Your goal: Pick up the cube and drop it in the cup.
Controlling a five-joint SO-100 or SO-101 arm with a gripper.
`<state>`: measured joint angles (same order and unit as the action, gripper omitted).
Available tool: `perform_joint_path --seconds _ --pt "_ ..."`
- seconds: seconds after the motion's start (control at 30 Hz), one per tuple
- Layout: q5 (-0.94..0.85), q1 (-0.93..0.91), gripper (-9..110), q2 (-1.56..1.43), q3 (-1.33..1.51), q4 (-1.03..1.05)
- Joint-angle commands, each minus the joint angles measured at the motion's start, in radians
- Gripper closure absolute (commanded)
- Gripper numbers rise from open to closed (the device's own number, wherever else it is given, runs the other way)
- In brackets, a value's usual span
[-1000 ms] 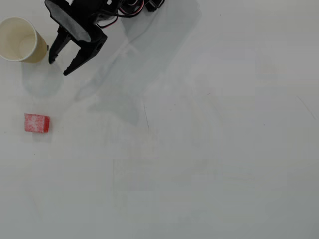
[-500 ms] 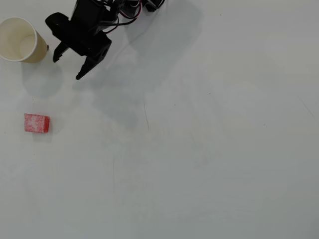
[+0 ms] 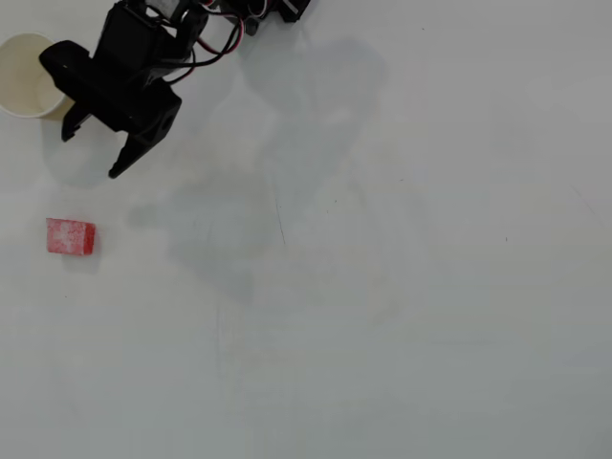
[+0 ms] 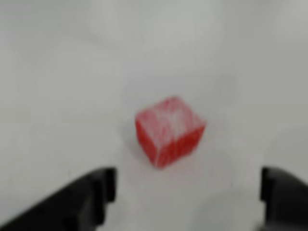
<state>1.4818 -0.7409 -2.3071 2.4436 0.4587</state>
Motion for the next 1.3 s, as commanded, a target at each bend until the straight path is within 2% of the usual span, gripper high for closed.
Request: perform_joint_path --seconds 0.0,0.43,0.8,1.27 --pt "-0.005 0.015 75 0.020 -0.206 0.008" --pt "-0.005 -0.009 75 0.331 -0.463 -0.008" --pt "-0.015 -0.044 74 0.546 -0.534 -0.146" --pt "-0.017 -0.061 74 0.673 -0.583 -0.201"
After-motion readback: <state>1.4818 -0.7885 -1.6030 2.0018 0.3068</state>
